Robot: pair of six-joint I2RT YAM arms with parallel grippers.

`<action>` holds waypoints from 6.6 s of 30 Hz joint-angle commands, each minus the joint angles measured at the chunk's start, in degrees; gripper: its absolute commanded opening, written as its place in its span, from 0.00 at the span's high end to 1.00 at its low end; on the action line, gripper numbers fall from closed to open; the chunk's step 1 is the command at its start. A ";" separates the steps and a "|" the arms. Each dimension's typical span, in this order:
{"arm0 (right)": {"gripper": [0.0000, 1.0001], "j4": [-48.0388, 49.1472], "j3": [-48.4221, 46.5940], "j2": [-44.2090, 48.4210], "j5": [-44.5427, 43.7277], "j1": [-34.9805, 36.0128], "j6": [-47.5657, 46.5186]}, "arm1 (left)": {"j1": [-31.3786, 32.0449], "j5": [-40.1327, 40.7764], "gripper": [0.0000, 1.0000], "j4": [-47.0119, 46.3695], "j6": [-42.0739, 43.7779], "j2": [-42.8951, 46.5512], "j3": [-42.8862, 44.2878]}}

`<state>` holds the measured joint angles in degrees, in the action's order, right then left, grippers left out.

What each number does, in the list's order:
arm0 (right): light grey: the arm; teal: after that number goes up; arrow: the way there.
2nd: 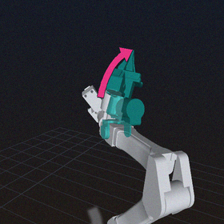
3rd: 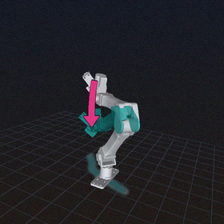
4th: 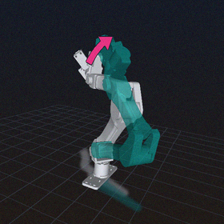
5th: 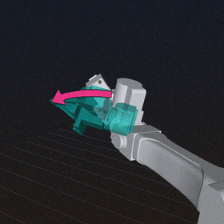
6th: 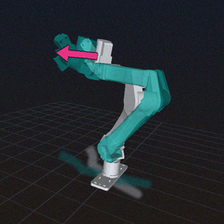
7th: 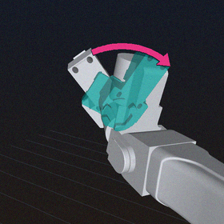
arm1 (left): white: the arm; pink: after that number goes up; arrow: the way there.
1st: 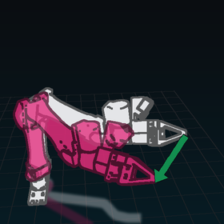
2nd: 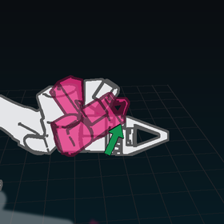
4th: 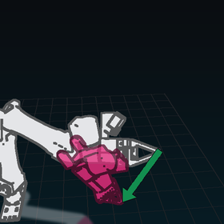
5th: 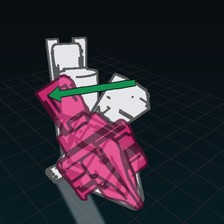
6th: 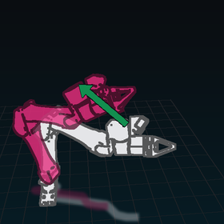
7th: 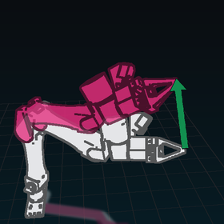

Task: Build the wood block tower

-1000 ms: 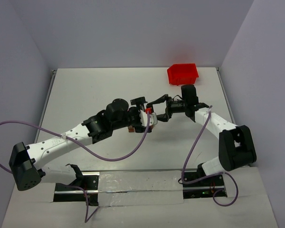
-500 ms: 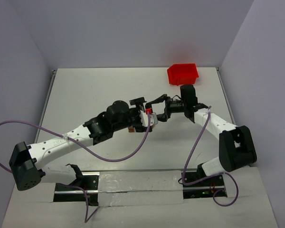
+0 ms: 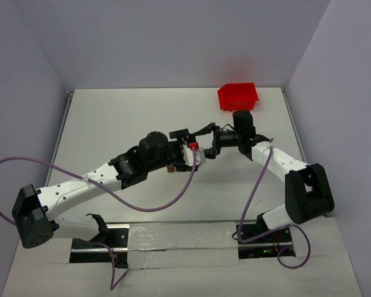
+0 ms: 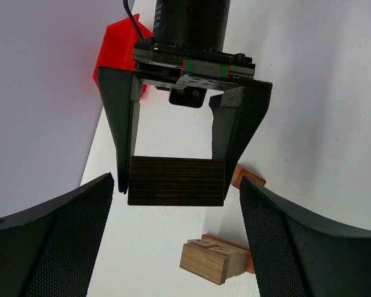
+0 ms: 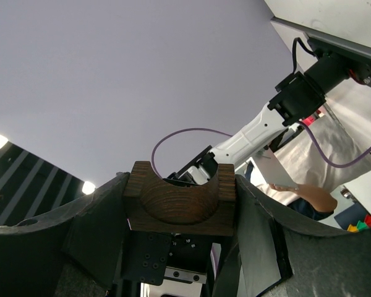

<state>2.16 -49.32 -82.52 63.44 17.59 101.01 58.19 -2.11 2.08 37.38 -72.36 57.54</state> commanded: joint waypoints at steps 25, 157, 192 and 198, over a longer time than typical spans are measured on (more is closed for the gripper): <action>1.00 6.97 0.89 2.81 2.21 1.14 4.54 | 0.52 1.23 0.35 -2.43 1.82 0.38 -2.08; 0.00 -48.36 -37.74 -7.97 -16.29 -9.48 -88.36 | -31.87 -43.17 0.83 39.37 8.81 -23.07 21.02; 0.00 -48.31 -37.83 -8.37 -16.46 -8.71 -88.39 | -31.91 -44.29 0.76 41.25 9.41 -26.64 24.04; 0.00 -48.31 -37.87 -8.53 -16.24 -8.62 -88.45 | -31.91 -44.38 0.75 41.33 9.29 -26.70 24.20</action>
<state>-47.57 -86.65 -91.44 46.61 8.49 13.37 26.52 -43.59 43.13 45.32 -98.96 78.91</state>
